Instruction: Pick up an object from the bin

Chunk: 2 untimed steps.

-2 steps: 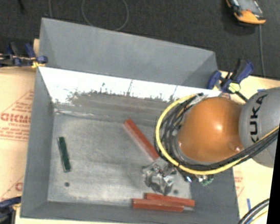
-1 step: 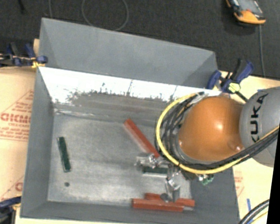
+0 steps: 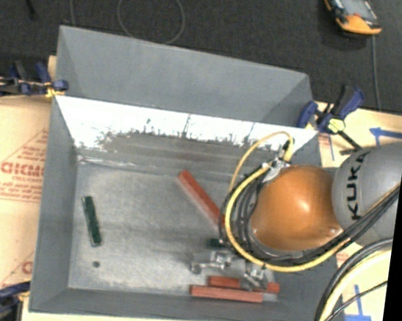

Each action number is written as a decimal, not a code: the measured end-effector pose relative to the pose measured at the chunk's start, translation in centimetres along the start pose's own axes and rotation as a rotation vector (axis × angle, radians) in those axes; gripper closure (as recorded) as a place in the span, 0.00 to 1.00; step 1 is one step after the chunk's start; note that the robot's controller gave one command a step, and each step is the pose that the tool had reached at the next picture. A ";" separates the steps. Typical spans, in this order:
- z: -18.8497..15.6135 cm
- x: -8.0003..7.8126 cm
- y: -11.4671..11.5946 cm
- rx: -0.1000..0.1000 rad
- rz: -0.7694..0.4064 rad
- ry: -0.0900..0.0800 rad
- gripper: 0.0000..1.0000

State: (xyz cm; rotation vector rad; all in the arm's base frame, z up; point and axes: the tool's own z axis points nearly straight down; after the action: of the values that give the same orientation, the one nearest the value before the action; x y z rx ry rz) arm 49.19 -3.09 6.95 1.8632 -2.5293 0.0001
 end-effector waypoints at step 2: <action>-0.1 -0.1 -0.1 0.003 0.004 -0.003 0.00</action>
Offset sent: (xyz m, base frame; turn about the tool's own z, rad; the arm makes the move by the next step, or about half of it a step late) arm 0.0000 0.0000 0.0000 0.0000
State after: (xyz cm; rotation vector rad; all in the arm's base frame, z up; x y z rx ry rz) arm 49.29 -2.98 7.07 1.8606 -2.5368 0.0009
